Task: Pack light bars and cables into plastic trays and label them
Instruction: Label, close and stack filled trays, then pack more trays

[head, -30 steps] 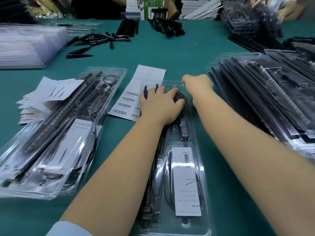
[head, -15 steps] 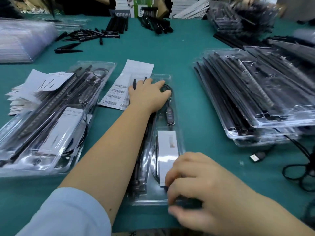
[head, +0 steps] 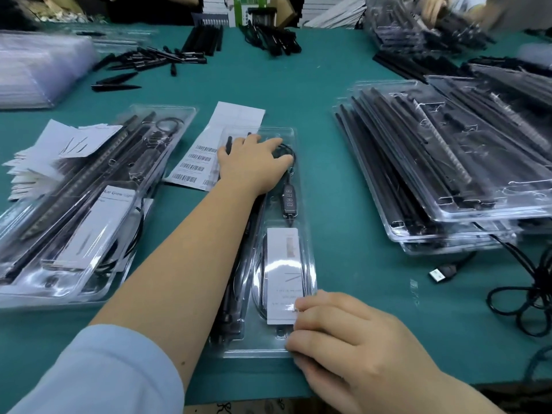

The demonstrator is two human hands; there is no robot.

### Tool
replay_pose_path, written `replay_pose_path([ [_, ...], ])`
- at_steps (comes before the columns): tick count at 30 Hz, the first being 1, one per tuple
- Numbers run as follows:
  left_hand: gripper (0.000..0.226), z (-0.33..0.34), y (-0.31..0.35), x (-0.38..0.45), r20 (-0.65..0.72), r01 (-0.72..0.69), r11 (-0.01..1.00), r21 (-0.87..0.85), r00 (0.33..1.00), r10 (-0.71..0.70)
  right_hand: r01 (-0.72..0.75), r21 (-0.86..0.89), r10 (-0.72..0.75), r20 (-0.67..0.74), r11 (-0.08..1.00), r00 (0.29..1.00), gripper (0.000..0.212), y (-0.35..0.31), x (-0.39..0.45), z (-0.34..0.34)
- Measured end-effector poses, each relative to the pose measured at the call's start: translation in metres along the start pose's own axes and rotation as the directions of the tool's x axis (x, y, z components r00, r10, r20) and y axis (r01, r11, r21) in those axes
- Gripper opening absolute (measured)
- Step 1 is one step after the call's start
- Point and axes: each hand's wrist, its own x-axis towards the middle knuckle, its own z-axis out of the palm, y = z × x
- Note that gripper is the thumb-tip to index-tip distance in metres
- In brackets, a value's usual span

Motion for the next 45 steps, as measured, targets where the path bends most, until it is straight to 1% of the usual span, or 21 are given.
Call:
replay_pose_path([
  [2,0.052,0.000,0.000,0.000,0.002,0.000,1.000,0.003,1.000,0.000,-0.015,-0.046,0.015,0.003,0.999,1.000,0.012,-0.002,0.000,0.004],
  [10,0.053,-0.001,0.000,-0.001,0.004,-0.005,1.000,0.008,1.000,0.005,-0.010,-0.229,0.016,0.024,0.973,1.000,0.003,-0.013,0.007,0.009],
  [16,0.052,0.001,0.000,-0.001,0.004,-0.009,1.000,0.002,1.000,0.009,-0.032,-0.374,0.052,0.045,0.927,0.998,0.011,-0.021,0.015,0.011],
  [18,0.048,-0.001,0.000,-0.001,-0.052,-0.007,1.000,-0.026,0.999,0.006,-0.043,-0.380,0.063,0.042,0.924,0.997,0.013,-0.023,0.016,0.011],
  [19,0.044,-0.002,0.001,-0.003,-0.111,-0.025,1.000,-0.019,0.994,0.023,-0.047,-0.376,0.070,0.047,0.925,0.996,0.014,-0.023,0.017,0.010],
  [21,0.034,-0.005,0.005,-0.009,-0.232,-0.130,0.986,0.101,0.961,0.151,-0.058,-0.366,0.087,0.063,0.929,0.994,0.014,-0.024,0.018,0.009],
  [22,0.032,-0.006,0.008,-0.013,-0.249,-0.189,0.966,0.174,0.941,0.229,-0.065,-0.362,0.096,0.068,0.930,0.993,0.014,-0.025,0.018,0.008],
  [24,0.030,-0.013,0.014,-0.019,-0.213,-0.261,0.937,0.232,0.926,0.311,-0.080,-0.354,0.114,0.078,0.932,0.990,0.013,-0.026,0.019,0.006],
  [27,0.028,-0.024,0.020,-0.029,-0.069,-0.266,0.912,0.313,0.951,0.301,-0.075,-0.364,0.118,0.099,0.929,0.988,0.013,-0.027,0.018,0.004],
  [29,0.034,-0.027,0.028,-0.042,0.019,-0.216,0.892,0.398,0.974,0.227,-0.056,-0.378,0.105,0.111,0.924,0.988,0.014,-0.027,0.018,0.004],
  [30,0.046,-0.027,0.035,-0.050,0.076,-0.155,0.889,0.431,0.988,0.136,-0.044,-0.381,0.095,0.118,0.924,0.988,0.013,-0.027,0.018,0.003],
  [31,0.065,-0.027,0.042,-0.057,0.140,-0.074,0.893,0.443,0.990,0.012,-0.036,-0.375,0.087,0.121,0.926,0.989,0.012,-0.027,0.018,0.003],
  [32,0.084,-0.028,0.048,-0.063,0.202,0.013,0.904,0.428,0.973,-0.110,-0.043,-0.358,0.091,0.120,0.933,0.989,0.012,-0.027,0.018,0.003],
  [33,0.096,-0.030,0.053,-0.067,0.252,0.084,0.915,0.394,0.948,-0.196,-0.067,-0.335,0.111,0.114,0.940,0.987,0.012,-0.028,0.017,0.002],
  [34,0.099,-0.032,0.056,-0.067,0.290,0.116,0.928,0.355,0.930,-0.227,-0.102,-0.317,0.143,0.106,0.943,0.984,0.012,-0.028,0.017,0.001],
  [35,0.092,-0.035,0.058,-0.065,0.305,0.112,0.940,0.321,0.928,-0.215,-0.135,-0.307,0.172,0.098,0.942,0.980,0.011,-0.028,0.016,0.001],
  [38,0.052,-0.043,0.062,-0.059,0.288,0.037,0.957,0.289,0.950,-0.124,-0.183,-0.286,0.215,0.087,0.941,0.973,0.012,-0.030,0.011,-0.002],
  [42,0.034,-0.043,0.072,-0.063,0.317,-0.108,0.920,0.378,0.948,-0.018,-0.184,-0.217,0.213,0.118,0.959,0.970,0.025,-0.031,0.010,-0.006],
  [43,0.031,-0.041,0.072,-0.062,0.320,-0.127,0.914,0.386,0.947,-0.003,-0.198,-0.134,0.215,0.122,0.971,0.969,0.026,-0.030,0.011,-0.008],
  [44,0.028,-0.041,0.071,-0.061,0.320,-0.140,0.909,0.393,0.947,0.007,-0.253,0.016,0.250,0.115,0.967,0.961,0.027,-0.029,0.012,-0.012],
  [45,0.025,-0.041,0.070,-0.060,0.313,-0.149,0.909,0.389,0.950,0.022,-0.343,0.218,0.329,0.101,0.914,0.939,0.029,-0.027,0.016,-0.016],
])
